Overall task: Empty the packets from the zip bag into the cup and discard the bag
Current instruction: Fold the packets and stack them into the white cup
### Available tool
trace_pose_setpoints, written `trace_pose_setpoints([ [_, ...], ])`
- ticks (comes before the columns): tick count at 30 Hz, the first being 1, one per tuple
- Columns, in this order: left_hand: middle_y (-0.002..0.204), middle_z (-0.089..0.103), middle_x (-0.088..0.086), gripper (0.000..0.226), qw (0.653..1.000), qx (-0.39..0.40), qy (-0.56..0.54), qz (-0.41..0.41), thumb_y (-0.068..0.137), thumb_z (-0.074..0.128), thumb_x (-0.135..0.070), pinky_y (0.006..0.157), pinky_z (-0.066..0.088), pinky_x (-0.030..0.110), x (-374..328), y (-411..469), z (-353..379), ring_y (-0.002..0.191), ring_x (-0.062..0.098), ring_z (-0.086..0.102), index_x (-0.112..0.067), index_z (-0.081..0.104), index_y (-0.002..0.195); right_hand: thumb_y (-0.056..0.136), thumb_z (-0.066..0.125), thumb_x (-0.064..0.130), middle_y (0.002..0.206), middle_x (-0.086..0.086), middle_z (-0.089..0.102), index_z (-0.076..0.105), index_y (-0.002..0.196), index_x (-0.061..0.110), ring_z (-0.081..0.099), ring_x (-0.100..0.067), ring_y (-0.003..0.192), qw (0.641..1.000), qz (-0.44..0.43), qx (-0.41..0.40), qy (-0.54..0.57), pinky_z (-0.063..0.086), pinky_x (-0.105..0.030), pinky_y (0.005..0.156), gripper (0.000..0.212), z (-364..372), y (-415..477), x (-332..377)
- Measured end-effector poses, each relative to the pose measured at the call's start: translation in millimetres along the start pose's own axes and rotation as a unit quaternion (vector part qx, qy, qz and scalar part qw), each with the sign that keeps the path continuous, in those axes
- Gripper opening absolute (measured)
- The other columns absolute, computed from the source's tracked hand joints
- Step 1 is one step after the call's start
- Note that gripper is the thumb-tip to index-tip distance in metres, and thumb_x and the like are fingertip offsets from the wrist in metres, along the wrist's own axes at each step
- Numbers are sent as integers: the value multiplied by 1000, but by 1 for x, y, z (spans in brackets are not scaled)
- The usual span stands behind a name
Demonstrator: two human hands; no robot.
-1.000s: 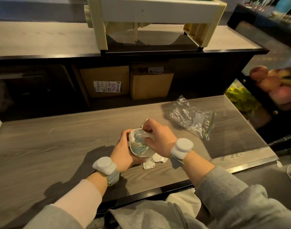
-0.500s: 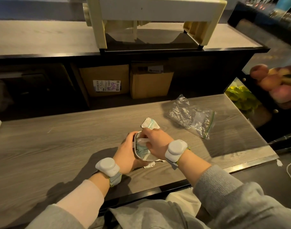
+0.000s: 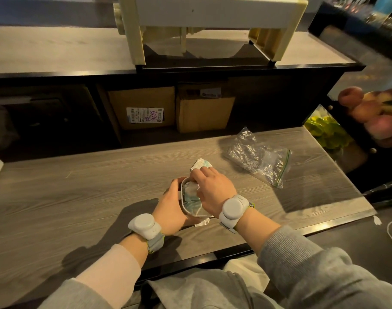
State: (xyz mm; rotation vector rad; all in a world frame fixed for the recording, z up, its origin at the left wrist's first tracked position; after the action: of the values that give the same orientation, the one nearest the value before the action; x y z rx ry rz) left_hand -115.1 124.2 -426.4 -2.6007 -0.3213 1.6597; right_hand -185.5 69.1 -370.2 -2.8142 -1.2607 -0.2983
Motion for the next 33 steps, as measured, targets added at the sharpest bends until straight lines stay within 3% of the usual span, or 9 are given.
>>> trace_pose_setpoints([
  [5,122,57,-15,101,1000,-15,-28,-2,46,91,-42,94,52,30,4,0,-3,111,5,58,-42,34,129,84,56,15,114,-1,54,57,117,23,47,-24,107,1000,0,14,-8,41,-35,82,34,5,2,-4],
  [8,117,57,-23,98,998,-36,-44,-11,44,91,-45,88,52,21,11,0,-7,107,-3,58,-47,36,125,85,57,19,117,-2,56,61,119,21,48,-25,109,999,-2,-4,38,44,-38,87,34,2,3,-4],
  [11,114,57,-25,101,997,-65,-45,-23,43,92,-42,80,46,12,21,2,-18,103,-7,57,-42,35,126,87,59,22,112,-5,59,63,113,16,50,-27,103,991,14,-79,104,44,-35,85,27,-14,1,-13],
  [13,109,58,-21,100,995,-90,-31,-33,45,91,-34,75,44,9,31,4,-29,98,2,60,-38,33,127,89,58,24,108,-5,60,63,110,15,51,-26,102,984,41,-115,126,43,-34,84,23,-21,-2,-25],
  [16,106,56,-19,94,990,-134,-28,-42,50,87,-22,68,38,2,44,6,-50,96,8,56,-40,32,124,89,57,22,109,-6,59,62,111,16,51,-27,105,980,86,-103,148,44,-35,87,22,-11,-4,-47],
  [18,114,53,-14,96,986,-159,-28,-41,51,89,-17,76,38,5,50,8,-65,100,5,53,-37,34,127,89,58,22,112,-6,58,61,112,17,51,-28,108,979,112,-73,151,43,-35,89,24,3,-5,-59],
  [22,119,48,-9,103,981,-183,1,-58,49,92,-17,88,39,26,63,18,-90,109,12,48,-25,33,134,88,58,24,119,-7,56,61,114,20,50,-29,113,975,161,2,150,42,-35,93,26,35,-13,-78],
  [33,123,46,-9,106,982,-169,20,-85,52,91,-15,93,39,27,82,33,-105,116,15,48,-23,29,138,87,60,25,107,-8,59,66,105,19,56,-29,104,962,208,52,166,44,-31,87,21,68,-27,-98],
])
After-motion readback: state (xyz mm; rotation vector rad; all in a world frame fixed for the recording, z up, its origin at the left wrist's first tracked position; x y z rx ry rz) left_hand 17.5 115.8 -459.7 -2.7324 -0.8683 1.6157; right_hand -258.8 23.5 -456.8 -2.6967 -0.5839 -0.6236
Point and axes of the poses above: each hand's wrist, its own y-axis towards the middle knuckle, its own z-axis out of the palm, x = y × z, the point moved 10 cm from there along y, towards the middle knuckle
